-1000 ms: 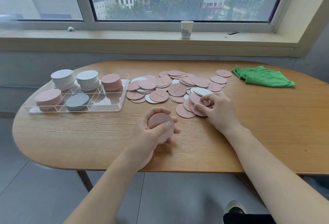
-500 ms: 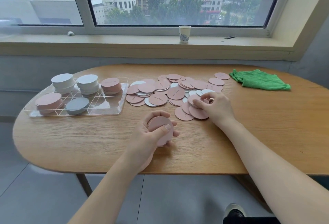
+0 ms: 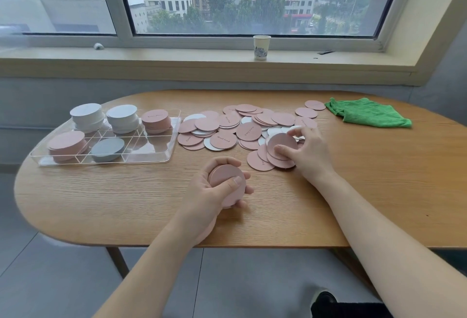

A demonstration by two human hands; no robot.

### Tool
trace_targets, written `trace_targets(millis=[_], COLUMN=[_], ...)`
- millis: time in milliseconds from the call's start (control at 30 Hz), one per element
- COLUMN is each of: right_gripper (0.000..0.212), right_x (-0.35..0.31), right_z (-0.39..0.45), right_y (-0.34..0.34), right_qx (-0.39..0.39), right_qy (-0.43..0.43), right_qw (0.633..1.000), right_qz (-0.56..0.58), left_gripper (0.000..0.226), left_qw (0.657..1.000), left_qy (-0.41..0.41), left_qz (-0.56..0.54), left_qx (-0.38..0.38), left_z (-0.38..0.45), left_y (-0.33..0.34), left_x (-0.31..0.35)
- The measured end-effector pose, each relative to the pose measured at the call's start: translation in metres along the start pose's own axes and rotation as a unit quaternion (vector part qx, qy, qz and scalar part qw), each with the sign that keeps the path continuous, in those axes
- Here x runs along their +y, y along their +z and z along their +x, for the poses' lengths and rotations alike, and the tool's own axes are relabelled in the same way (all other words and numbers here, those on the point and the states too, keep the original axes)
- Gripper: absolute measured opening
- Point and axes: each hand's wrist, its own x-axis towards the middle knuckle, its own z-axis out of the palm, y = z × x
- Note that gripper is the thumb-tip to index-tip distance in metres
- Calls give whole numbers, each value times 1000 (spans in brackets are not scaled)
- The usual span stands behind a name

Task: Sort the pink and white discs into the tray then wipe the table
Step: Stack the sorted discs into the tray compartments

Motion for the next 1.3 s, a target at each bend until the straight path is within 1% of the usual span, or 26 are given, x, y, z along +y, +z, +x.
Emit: trace_targets(millis=[67, 133, 200, 267, 333, 367, 433, 500, 600, 700, 767, 800, 867, 900, 967, 1033, 1067, 1133, 1300], right_gripper=[35, 24, 18, 16, 18, 21, 24, 22, 23, 24, 26, 26, 23, 25, 41, 62, 71, 79, 78], right_x=[-3, -6, -8, -13, -21, -26, -35, -45, -59, -61, -56, -52, -40, -34, -23, -13, -9, -7, -14], right_z=[-5, -11, -17, -26, -40, -48, -60, -70, -78, -80, -76, -72, -61, -56, -44, -35, -31, -26, -26], right_y=[-2, -6, -12, -21, -27, -28, -27, -23, -13, -3, -4, -6, -11, -15, -18, -15, -12, -6, -4], right_qx=[15, 13, 15, 8, -34, -65, -129, -170, -190, -210, -192, -171, -107, -70, -28, -35, -40, -43, -20], right_qy=[-17, -3, 23, 38, 41, 38, 19, -9, -39, -44, -22, -12, -4, -1, 12, 38, 51, 65, 65], right_qw=[1000, 999, 993, 972, 935, 919, 906, 907, 915, 920, 932, 945, 979, 992, 1000, 997, 996, 995, 997], right_qz=[3, 36, 111, 231, 351, 386, 401, 385, 352, 327, 306, 280, 171, 103, -6, -57, -69, -69, -37], left_gripper=[24, 25, 27, 33, 39, 41, 45, 45, 46, 36, 30, 29, 26, 25, 25, 27, 27, 27, 28], left_qw=[1000, 1000, 1000, 1000, 1000, 1000, 1000, 1000, 1000, 1000, 1000, 1000, 1000, 1000, 1000, 1000, 1000, 1000, 1000], left_qy=[-1, -1, -1, 0, 5, 8, 13, 17, 19, 22, 17, 13, 7, 3, -3, -6, -8, -9, -6], left_qz=[0, 0, -2, -7, -9, -7, 4, 9, 12, 7, -2, -4, -7, -9, -10, -7, -6, -4, -10], left_qx=[-1, 0, 2, 1, 3, 5, 11, 7, 6, 6, 7, 7, 4, 3, 2, 1, 1, 4, 6], left_z=[1, 1, 1, 0, 0, 0, 0, 0, 1, 1, 1, 1, 0, 0, 0, 1, 2, 2, 2], left_y=[0, 0, 1, 2, 3, 3, 3, 3, 3, 1, 1, 1, 1, 1, 0, 0, 0, 0, 1], left_x=[0, 0, 0, 1, 1, 2, 2, 1, 0, -1, -1, -1, 0, 1, 1, 1, 1, 1, 0])
